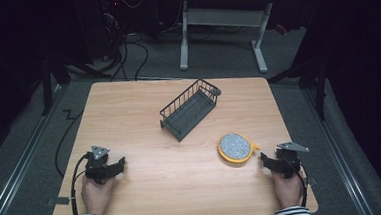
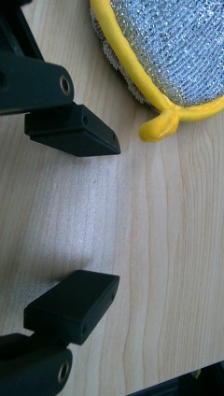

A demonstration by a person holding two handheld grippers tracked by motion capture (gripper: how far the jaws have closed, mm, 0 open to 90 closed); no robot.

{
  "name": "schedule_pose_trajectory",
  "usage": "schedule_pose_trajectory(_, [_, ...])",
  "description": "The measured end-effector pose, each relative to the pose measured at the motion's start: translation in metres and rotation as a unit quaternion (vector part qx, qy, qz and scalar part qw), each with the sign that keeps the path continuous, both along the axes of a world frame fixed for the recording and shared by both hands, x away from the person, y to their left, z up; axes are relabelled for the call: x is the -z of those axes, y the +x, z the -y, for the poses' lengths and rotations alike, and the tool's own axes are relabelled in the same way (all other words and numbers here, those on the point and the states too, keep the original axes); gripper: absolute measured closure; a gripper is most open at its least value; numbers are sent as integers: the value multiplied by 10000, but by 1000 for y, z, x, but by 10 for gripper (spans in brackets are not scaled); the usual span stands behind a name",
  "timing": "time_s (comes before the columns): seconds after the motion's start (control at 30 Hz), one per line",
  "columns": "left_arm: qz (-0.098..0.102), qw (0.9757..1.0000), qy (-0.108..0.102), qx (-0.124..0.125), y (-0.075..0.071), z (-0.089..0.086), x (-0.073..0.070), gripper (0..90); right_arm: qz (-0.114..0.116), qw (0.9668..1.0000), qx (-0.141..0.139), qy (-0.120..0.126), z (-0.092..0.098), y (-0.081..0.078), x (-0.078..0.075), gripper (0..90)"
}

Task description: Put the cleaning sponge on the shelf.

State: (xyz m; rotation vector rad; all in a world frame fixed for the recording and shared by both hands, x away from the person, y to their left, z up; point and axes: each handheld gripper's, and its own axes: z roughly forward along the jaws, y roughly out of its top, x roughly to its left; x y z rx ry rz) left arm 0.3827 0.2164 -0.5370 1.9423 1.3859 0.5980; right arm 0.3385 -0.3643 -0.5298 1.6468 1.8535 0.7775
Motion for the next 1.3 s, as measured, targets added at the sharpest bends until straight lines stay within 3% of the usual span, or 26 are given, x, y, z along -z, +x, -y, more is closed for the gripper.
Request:
schedule_pose_trajectory(0.17, [-16,10000,9,47,0,0,0,254,6,10000,-5,5,0,0,0,314])
schedule_pose_trajectory(0.3, [-19,10000,-30,-49,-1,2,0,260,4,10000,-11,0,0,0,0,311])
schedule_pose_trajectory(0.5, [-194,9997,60,-169,2,7,-3,253,-12,10000,-43,-12,0,0,0,301])
schedule_pose_trajectory(0.63, [-266,9995,79,-140,2,11,-6,300,-14,10000,-59,-10,0,0,0,294])
schedule_pose_trajectory(0.83, [-307,9992,-201,142,2,22,-15,315,-12,10000,-84,-25,0,0,0,290])
schedule_pose_trajectory(1.1, [-291,9977,-385,466,9,43,-38,314,-27,10000,-63,0,-1,0,0,289])
schedule_pose_trajectory(1.3, [-358,9968,-535,464,19,54,-55,322,-15,10000,-72,2,-1,0,0,289])
